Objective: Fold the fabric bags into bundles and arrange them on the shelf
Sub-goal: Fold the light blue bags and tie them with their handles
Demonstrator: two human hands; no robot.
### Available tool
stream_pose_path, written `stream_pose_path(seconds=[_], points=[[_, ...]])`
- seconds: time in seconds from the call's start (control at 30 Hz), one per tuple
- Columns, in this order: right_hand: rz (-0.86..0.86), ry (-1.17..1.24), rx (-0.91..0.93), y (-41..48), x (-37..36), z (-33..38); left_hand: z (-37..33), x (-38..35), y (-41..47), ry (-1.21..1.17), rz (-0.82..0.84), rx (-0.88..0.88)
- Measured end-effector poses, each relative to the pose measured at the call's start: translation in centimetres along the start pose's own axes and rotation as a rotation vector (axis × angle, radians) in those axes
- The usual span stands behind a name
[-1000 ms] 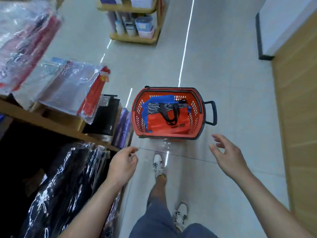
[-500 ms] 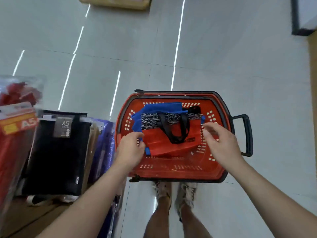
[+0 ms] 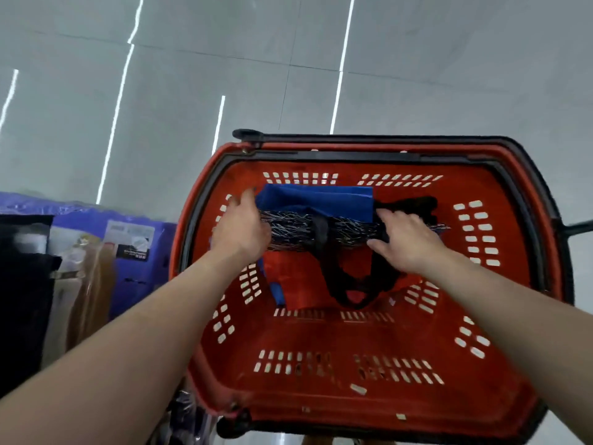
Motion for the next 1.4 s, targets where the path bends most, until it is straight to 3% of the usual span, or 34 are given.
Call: stream_pose_path(seconds=[0.13,0.23,0.37,0.6,0.77,0.83,0.97,1.1,1.2,1.33,1.4], points=[[-0.059,-0.012,0.084,-2.2,-0.9,-0.8,-0.1,-0.7,0.6,0.095,0.075,-0.001],[-0.148,0.037,0.091,-4.3,-0.6,-1.7,-0.6,-0.4,-1.2,0.111,0.027,-0.091],[-0.229,0.169,-0.099,-6.8,0.1,-2.9,-2.1,1.7,-5.6,0.016,-0.088,-0.164],[-0.097,0.337,-0.263,-9.9,0.7,-3.8,-3.9,9.8,-13.5,-0.184,-0.128,-0.184],[-0.257,1.004,-0.134,-14.2,6.4,-2.0,-6.4,16.7,-19.0,-0.277,-0.367,-0.232],[-0.237,1.111,-0.112,-16.7,8.9,-1.0,-7.8,19.5,-20.7,-0.392,-0.436,-0.236],[-0.075,1.216,-0.218,-21.2,12.5,0.2,-9.7,23.7,-22.5,-0.641,-0.478,-0.146],[0.072,1.389,-0.261,-26.5,15.7,1.2,-10.1,25.9,-25.1,-0.992,-0.39,0.077],[0.159,1.328,-0.244,-30.8,17.2,0.9,-10.8,27.5,-28.1,-1.154,-0.349,0.185],[0.131,1.48,-0.308,-35.7,19.0,-0.8,-11.6,29.8,-32.0,-1.215,-0.373,0.24],[-0.004,1.528,-0.297,-37.7,20.5,-2.3,-12.0,30.8,-34.0,-1.279,-0.279,0.244]])
Point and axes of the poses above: each hand's wrist, its own y-axis towards the middle knuckle, its own x-axis out of the back of the hand, z = x × y, the point moved 2 cm from there along y, towards the middle knuckle, and after that the axes turned 2 degrees about -x, right-handed, at the moved point
